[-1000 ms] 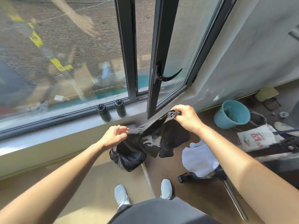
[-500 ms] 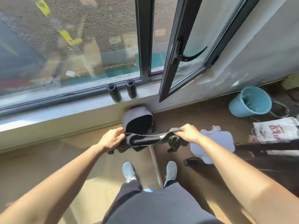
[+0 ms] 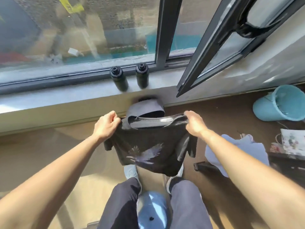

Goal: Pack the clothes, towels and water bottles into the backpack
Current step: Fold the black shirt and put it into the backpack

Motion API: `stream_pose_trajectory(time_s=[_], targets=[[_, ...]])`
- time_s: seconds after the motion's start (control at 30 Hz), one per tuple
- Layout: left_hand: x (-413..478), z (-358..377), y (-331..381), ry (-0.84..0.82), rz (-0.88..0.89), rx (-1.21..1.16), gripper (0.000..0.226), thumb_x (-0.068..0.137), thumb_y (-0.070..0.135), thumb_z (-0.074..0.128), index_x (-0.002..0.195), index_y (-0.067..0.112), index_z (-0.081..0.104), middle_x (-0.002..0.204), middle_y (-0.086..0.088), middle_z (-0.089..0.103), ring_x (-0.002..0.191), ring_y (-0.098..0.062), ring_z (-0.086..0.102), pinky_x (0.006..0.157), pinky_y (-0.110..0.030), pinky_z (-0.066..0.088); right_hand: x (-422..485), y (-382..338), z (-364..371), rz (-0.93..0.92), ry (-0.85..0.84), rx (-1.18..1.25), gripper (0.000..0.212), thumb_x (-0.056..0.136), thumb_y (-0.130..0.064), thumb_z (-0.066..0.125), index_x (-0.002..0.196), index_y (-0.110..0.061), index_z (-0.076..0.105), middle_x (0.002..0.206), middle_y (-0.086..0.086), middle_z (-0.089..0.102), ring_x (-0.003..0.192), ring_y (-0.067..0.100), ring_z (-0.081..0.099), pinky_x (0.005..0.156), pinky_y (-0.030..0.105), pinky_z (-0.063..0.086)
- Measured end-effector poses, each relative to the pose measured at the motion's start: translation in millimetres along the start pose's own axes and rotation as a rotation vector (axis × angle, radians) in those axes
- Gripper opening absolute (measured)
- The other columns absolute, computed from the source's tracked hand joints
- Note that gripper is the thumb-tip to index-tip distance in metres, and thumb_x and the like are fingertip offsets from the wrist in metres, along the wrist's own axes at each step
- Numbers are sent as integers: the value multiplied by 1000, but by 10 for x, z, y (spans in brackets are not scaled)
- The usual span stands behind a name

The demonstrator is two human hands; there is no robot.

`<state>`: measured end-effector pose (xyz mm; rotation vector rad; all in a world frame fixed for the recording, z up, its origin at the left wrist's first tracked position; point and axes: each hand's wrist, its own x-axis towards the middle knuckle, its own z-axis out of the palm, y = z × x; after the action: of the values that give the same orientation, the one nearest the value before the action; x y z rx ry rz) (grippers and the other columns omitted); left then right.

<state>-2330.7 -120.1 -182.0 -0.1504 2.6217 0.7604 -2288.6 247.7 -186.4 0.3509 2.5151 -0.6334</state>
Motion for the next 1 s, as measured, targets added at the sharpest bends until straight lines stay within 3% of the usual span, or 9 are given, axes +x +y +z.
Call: stream_pose_trajectory(time_s=[0.07, 0.27, 0.47, 0.6, 0.7, 0.8, 0.9, 0.97, 1.0], targets=[[409, 249, -140, 99, -31, 4, 26, 97, 31, 52, 79, 16, 42, 76, -4, 59, 80, -37, 54, 73, -43, 43, 551, 66, 182, -22, 21, -22, 53, 88, 11, 47, 138, -6, 52, 143, 16, 52, 137, 37, 45, 112, 35, 34], [1534, 1183, -588, 433, -70, -41, 22, 98, 32, 47, 86, 14, 46, 73, -2, 56, 74, -35, 50, 69, -40, 32, 2142, 311, 953, -23, 264, 79, 50, 88, 11, 40, 128, -14, 57, 121, 21, 61, 112, 44, 56, 86, 42, 47], [2272, 2232, -1069, 570, -158, -181, 26, 98, 33, 46, 79, 18, 39, 71, 1, 52, 74, -33, 48, 71, -41, 35, 3197, 763, 1972, 34, 412, 307, 43, 94, 1, 38, 124, -12, 65, 123, 19, 65, 107, 38, 59, 79, 37, 44], [2603, 2625, -1428, 460, -44, -560, 26, 98, 26, 52, 75, 17, 48, 64, 5, 49, 64, -19, 48, 60, -37, 38, 3636, 1011, 2330, -34, 481, 451, 28, 96, -8, 45, 113, -1, 66, 106, 22, 68, 100, 39, 61, 76, 38, 41], [2709, 2705, -1578, 385, -96, -895, 30, 99, 15, 43, 72, 17, 54, 53, 11, 56, 49, -5, 50, 50, -26, 37, 3833, 1135, 2486, -114, 465, 469, 16, 98, -13, 48, 91, -8, 62, 87, 19, 65, 86, 35, 59, 71, 38, 40], [2734, 2716, -1798, 300, -109, -787, 27, 98, 6, 44, 82, 19, 62, 65, 3, 64, 66, -14, 58, 59, -27, 45, 3901, 1228, 2546, -150, 497, 561, 19, 100, -15, 49, 91, -12, 65, 87, 16, 67, 85, 32, 59, 72, 36, 40], [2683, 2740, -2004, 94, -18, -708, 17, 98, 4, 52, 94, 14, 65, 73, -4, 64, 66, -20, 56, 52, -25, 44, 3889, 1304, 2509, -102, 551, 648, 21, 100, -14, 49, 97, -16, 70, 82, 9, 63, 78, 27, 57, 69, 35, 43], [2621, 2715, -2032, 13, 49, -691, 9, 94, 15, 64, 102, 13, 67, 84, -6, 68, 71, -20, 60, 54, -26, 46, 3847, 1323, 2447, -29, 515, 834, 23, 101, -12, 45, 102, -17, 67, 74, 8, 57, 59, 23, 55, 52, 29, 45], [2602, 2688, -2032, -7, 70, -694, 19, 88, 23, 67, 105, 14, 67, 91, -6, 69, 76, -20, 63, 57, -27, 47, 3819, 1319, 2407, -4, 487, 939, 22, 102, -10, 43, 104, -17, 64, 74, 7, 54, 52, 19, 53, 45, 25, 44]])
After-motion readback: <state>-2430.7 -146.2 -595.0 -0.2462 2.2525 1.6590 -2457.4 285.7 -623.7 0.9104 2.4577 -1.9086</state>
